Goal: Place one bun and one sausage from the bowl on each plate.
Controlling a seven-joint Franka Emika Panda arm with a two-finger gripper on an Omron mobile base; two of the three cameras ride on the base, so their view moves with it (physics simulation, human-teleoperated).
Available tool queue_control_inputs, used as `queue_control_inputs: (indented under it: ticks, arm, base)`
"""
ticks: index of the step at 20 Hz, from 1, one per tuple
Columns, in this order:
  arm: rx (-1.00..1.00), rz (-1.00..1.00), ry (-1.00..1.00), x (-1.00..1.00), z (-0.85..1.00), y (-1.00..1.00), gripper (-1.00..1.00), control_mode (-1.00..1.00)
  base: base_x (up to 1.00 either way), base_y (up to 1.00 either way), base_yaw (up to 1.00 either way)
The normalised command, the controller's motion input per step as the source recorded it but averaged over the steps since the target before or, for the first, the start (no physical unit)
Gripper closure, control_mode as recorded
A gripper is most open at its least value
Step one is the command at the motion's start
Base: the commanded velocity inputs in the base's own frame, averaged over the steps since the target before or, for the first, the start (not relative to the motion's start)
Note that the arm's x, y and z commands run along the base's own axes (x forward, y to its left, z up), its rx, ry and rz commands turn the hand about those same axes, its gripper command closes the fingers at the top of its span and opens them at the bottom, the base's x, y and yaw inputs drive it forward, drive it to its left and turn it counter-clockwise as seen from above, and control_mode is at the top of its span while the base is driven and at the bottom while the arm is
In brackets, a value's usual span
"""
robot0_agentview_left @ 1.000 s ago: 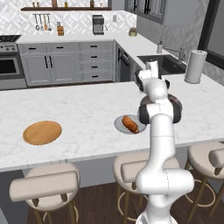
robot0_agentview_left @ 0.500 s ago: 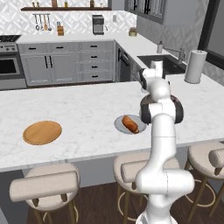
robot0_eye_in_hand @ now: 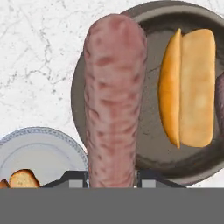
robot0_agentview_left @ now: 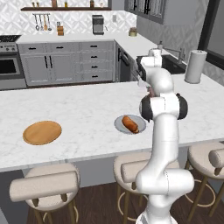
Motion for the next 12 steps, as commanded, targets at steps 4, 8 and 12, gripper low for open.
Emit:
queue_control_inputs:
  ticks: [4, 8, 12]
  arm:
    - [0.0, 0.01, 0.0, -1.0, 0.05, 0.97, 1.0, -1.0]
    - [0.0, 0.07, 0.0, -1.0, -0.02, 0.93, 1.0, -1.0]
    - [-0.02, 0.11, 0.02, -0.67, -0.08, 0.66, 1.0, -1.0]
  base:
    - [0.0, 0.0, 0.0]
    - [0.0, 0.0, 0.0]
    - [0.0, 0.0, 0.0]
